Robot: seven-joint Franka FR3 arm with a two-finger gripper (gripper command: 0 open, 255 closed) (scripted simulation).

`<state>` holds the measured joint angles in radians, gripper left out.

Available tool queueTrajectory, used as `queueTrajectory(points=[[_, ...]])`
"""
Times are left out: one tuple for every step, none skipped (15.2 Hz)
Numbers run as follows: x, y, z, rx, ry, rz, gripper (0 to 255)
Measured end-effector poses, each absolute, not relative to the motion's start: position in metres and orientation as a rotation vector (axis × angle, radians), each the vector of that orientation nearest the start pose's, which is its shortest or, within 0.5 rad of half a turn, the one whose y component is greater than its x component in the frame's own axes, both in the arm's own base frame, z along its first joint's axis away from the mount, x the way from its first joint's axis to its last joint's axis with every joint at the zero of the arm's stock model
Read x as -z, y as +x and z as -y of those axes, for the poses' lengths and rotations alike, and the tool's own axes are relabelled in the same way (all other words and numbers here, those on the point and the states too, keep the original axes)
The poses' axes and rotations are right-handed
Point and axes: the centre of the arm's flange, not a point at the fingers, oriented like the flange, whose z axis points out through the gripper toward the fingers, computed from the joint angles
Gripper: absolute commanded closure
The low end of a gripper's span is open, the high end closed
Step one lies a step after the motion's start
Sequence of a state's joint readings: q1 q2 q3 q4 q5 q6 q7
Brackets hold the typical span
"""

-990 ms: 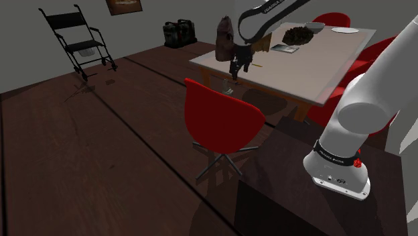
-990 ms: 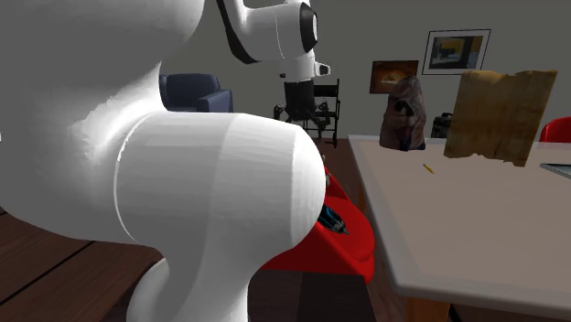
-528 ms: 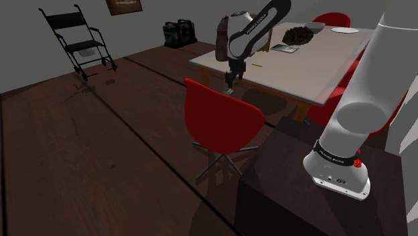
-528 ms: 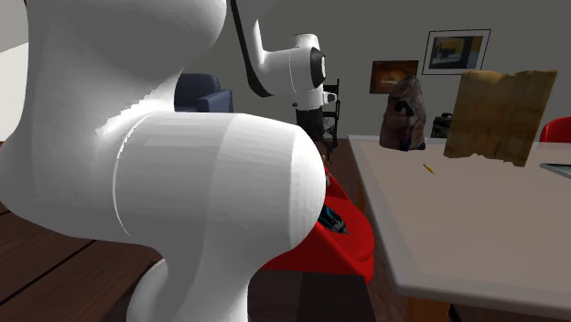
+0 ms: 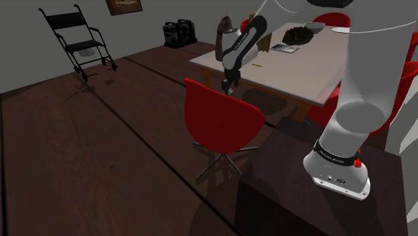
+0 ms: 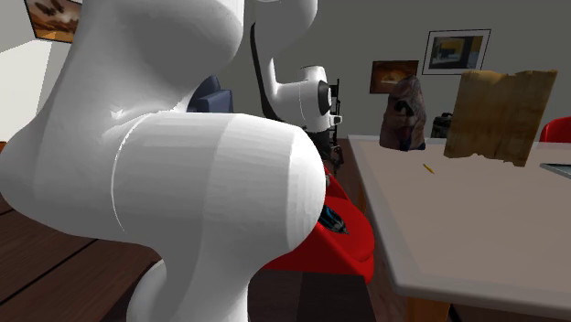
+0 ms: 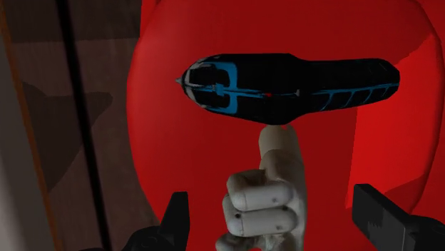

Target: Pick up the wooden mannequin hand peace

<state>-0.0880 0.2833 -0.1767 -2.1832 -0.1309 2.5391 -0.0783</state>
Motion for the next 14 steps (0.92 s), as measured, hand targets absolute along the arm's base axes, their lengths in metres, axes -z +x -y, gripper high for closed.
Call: queueTrajectory(points=[[-0.262,0.549,0.146,0.085,-3.277,-0.118,0],[-0.257,0.549,0.146,0.085,-3.277,-0.118,0],[-0.251,0.550,0.148,0.085,-3.277,-0.118,0],[-0.245,0.550,0.147,0.085,-3.277,-0.118,0],[-0.238,0.551,0.147,0.085,-3.277,-0.118,0],[-0.234,0.550,0.147,0.084,-3.277,-0.118,0],[-0.233,0.550,0.147,0.084,-3.277,-0.118,255],[-0.232,0.550,0.147,0.086,-3.277,-0.118,255],[-0.232,0.550,0.147,0.088,-3.277,-0.117,255],[-0.232,0.550,0.147,0.090,-3.277,-0.117,255],[-0.232,0.550,0.147,0.090,-3.277,-0.117,255],[-0.232,0.550,0.147,0.090,-3.277,-0.116,255],[-0.232,0.550,0.147,0.090,-3.277,-0.116,255],[-0.232,0.550,0.147,0.090,-3.277,-0.116,255]])
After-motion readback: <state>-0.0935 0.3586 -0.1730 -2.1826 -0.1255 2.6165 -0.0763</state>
